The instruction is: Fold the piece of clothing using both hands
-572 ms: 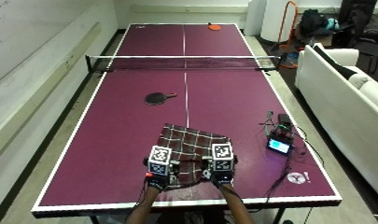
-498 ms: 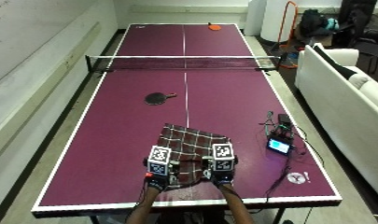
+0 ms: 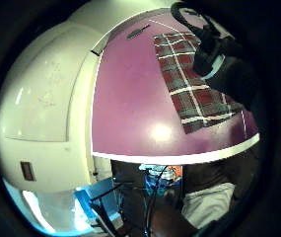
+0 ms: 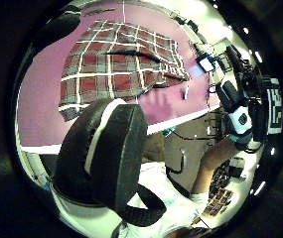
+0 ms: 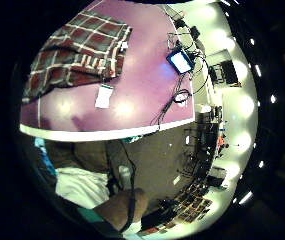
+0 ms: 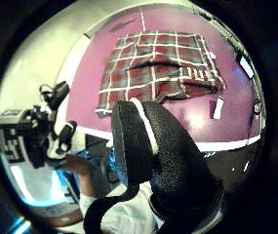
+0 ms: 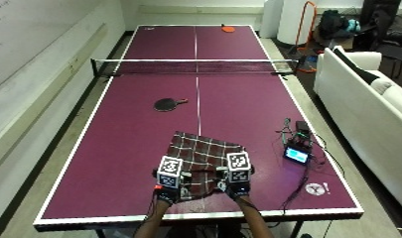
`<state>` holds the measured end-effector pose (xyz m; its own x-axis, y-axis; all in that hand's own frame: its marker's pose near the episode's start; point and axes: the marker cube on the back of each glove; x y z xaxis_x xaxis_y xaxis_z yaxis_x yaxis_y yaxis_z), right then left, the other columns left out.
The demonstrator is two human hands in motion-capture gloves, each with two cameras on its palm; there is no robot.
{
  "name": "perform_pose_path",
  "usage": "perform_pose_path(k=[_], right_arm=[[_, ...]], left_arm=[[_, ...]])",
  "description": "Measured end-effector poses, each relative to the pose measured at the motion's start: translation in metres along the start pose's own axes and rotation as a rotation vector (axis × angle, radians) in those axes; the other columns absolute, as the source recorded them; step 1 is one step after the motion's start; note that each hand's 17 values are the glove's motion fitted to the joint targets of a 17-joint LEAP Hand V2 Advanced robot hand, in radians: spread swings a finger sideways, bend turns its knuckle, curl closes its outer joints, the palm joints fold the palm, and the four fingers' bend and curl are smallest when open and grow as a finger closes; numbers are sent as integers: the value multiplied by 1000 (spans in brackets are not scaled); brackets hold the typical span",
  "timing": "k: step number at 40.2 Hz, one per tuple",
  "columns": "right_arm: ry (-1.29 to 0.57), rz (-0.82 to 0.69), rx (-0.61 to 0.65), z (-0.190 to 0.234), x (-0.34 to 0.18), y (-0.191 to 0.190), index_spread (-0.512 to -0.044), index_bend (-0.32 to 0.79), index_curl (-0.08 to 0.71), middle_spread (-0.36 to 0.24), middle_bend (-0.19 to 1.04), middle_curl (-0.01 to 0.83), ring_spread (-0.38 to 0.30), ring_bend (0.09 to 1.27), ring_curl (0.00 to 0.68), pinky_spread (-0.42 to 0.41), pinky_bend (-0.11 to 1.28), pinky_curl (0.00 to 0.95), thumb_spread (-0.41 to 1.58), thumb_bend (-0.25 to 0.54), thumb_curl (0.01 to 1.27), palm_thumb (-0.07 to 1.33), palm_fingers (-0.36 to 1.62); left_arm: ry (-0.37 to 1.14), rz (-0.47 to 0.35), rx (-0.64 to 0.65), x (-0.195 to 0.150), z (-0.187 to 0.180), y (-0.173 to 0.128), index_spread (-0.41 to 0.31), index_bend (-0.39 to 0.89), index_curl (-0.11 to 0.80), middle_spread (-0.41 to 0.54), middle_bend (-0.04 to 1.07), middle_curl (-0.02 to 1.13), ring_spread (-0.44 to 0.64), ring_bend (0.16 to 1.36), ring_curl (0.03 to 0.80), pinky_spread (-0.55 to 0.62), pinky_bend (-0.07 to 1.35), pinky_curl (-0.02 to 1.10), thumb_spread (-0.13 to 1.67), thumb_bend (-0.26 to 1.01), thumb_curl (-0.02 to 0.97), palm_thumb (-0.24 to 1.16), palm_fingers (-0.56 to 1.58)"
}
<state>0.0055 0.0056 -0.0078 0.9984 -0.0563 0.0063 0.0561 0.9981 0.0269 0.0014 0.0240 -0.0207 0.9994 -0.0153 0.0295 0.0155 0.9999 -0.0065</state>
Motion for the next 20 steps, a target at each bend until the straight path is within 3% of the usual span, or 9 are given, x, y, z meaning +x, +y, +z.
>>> perform_pose_path(k=[9,15,20], right_arm=[[39,15,33,30,15,-10,-374,137,203,-24,205,251,151,251,168,259,500,286,1237,76,151,283,108],[64,34,-42,85,23,-28,-369,102,198,-4,184,260,162,251,183,259,575,319,1217,62,180,326,36],[58,33,-72,76,24,-11,-362,83,179,10,185,266,159,284,198,243,644,340,1203,58,203,376,10]], left_arm=[[-31,-30,126,6,24,-8,-119,140,241,-23,170,270,70,568,291,54,466,336,1155,-14,149,87,545],[-17,-27,26,15,76,-22,-116,122,249,-20,154,277,64,591,307,55,481,357,1157,-15,169,97,524],[-35,-21,-57,19,107,-26,-94,89,240,-1,148,280,67,622,323,55,523,380,1141,-13,188,117,461]])
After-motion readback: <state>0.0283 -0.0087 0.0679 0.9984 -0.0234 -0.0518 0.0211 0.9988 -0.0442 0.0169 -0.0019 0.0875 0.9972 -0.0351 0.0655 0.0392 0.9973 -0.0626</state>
